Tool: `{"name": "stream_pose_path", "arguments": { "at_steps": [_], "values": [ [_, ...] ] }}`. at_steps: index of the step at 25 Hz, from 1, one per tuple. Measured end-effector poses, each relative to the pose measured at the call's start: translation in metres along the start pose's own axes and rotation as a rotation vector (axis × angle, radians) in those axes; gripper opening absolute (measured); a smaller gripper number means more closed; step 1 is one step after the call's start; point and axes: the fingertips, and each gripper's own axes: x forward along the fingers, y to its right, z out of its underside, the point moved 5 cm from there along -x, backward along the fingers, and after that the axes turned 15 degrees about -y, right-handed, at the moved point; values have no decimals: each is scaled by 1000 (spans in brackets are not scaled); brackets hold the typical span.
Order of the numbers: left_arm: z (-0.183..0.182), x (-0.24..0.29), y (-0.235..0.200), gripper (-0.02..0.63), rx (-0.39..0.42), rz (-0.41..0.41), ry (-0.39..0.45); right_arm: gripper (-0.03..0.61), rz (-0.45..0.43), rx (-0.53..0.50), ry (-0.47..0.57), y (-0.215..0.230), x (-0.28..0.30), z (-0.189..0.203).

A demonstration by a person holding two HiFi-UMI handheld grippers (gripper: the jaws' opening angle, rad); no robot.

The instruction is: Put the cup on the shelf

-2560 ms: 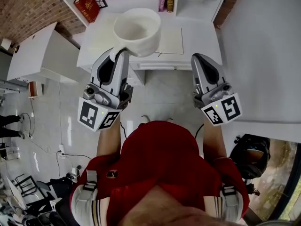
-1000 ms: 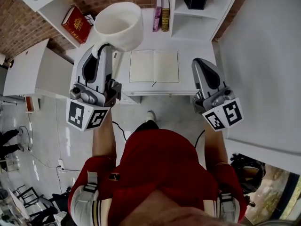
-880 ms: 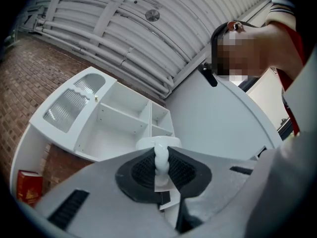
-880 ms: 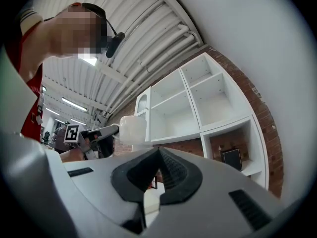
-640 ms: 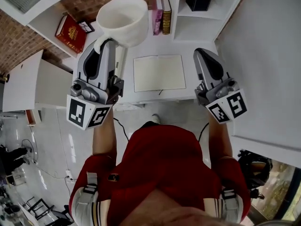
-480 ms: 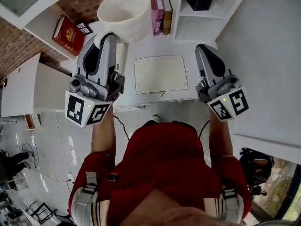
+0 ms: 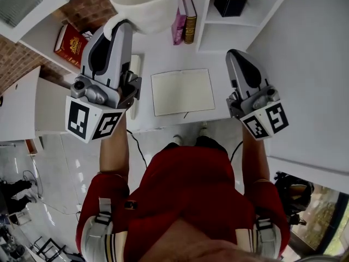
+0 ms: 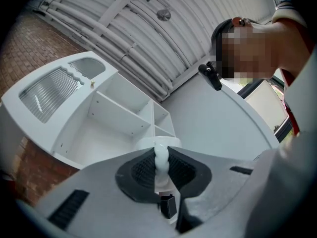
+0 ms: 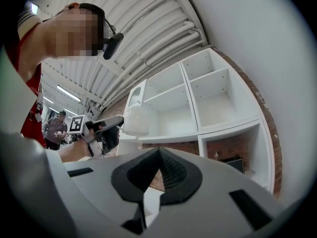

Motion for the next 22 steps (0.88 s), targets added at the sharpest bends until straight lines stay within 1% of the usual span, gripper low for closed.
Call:
{"name": "stream_pose_path", "arguments": {
  "at_steps": [10,16,22],
  "values": [
    [-11,53,2,44,13,-55,12,-3,-54,-23,15,49,-2,-12],
    [-17,86,0,44,46,-86,9,-3,-79,-16,18,74,-4,-7],
    [-20,114,-9,44,51,-120,14,-3,-90,-21,20,93,-8,-6]
  ]
}}
